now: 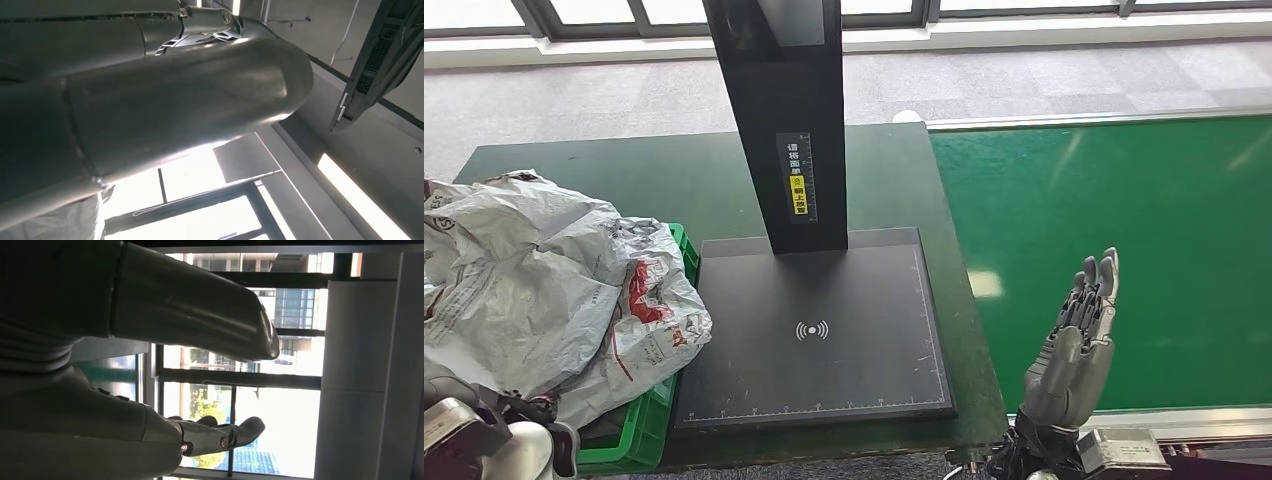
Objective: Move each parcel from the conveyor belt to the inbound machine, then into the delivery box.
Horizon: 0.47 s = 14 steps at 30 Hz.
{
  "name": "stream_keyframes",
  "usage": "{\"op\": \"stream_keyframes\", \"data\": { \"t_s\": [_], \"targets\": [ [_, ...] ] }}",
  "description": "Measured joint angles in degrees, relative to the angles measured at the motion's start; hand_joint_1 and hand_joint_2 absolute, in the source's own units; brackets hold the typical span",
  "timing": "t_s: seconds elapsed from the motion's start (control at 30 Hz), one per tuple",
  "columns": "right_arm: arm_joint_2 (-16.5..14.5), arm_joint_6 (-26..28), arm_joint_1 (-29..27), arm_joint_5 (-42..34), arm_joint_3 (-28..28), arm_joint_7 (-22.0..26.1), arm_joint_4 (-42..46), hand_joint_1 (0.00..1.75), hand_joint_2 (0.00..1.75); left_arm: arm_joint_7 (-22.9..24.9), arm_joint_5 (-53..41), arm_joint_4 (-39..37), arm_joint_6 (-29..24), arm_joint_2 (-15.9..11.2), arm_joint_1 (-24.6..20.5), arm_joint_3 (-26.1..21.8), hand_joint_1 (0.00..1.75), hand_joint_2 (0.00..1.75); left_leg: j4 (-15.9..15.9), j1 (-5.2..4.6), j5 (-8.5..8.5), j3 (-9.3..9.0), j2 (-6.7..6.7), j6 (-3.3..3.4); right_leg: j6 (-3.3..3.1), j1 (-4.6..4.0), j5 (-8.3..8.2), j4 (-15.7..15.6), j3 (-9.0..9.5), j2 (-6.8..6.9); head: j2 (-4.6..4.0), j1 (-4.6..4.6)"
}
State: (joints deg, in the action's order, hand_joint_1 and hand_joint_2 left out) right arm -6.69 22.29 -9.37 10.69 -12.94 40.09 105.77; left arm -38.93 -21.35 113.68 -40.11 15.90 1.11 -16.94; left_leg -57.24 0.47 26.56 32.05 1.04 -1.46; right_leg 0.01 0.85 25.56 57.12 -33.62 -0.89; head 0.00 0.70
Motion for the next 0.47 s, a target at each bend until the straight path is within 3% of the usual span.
{"op": "stream_keyframes", "data": {
  "t_s": [0.33,0.47],
  "targets": [
    [0.0,-0.02,-0.01,0.01,0.02,0.0,0.0,0.0,0.0,0.01,0.06,0.29,0.11,-0.01,0.14,0.43,0.0,0.0,0.0,0.0,0.0,-0.02,0.0,0.0,0.0,0.0,0.0,-0.01,-0.02,0.0,0.0,0.0],
    [0.01,-2.59,0.02,0.62,0.02,0.0,-0.02,0.0,0.0,1.8,5.94,-2.79,8.62,-2.63,-0.5,3.42,0.0,0.0,-0.02,-0.03,-0.01,-0.16,-0.02,0.0,0.01,0.0,0.04,-0.07,-0.29,-0.06,0.0,-0.01]
  ]
}}
